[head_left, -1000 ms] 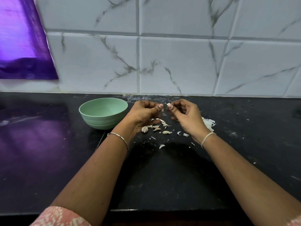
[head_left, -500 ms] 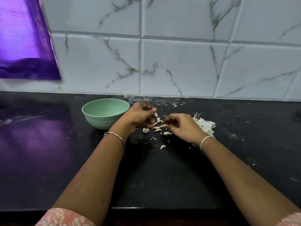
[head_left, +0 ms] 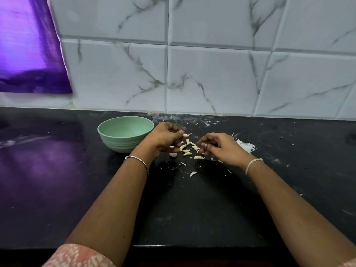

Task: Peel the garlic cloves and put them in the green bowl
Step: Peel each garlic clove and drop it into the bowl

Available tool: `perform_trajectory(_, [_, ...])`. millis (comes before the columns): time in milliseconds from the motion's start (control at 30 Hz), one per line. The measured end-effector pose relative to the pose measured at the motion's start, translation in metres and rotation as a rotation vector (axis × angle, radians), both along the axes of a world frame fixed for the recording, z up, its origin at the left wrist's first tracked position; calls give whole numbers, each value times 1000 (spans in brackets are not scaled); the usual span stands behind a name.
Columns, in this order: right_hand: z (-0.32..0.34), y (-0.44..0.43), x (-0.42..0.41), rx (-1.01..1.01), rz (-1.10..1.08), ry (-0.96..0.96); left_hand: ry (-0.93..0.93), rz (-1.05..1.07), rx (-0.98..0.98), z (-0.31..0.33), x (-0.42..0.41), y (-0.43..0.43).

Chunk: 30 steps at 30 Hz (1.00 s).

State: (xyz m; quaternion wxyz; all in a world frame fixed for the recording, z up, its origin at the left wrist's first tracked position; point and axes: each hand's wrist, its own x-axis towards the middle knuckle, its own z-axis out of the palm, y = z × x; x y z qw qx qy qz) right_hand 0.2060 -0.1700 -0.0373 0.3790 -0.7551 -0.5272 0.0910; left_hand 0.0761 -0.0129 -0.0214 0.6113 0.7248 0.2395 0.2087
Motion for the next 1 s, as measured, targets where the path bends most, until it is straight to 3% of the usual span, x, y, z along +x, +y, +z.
perform_trajectory(233, [3, 1, -1, 87, -146, -139, -5, 24, 6, 1, -1, 0])
perform_trajectory(500, [9, -12, 14, 23, -164, -241, 38, -62, 11, 1, -1, 0])
perform_trajectory(667, [15, -26, 23, -44, -334, -418, 28, -324, 14, 1, -4, -11])
perform_trajectory(767, [15, -28, 25, -88, -356, -421, 42, -478, -2, -6, 4, -24])
perform_trajectory(1000, [12, -25, 31, -187, -271, -364, -22, -298, 78, -19, 18, -25])
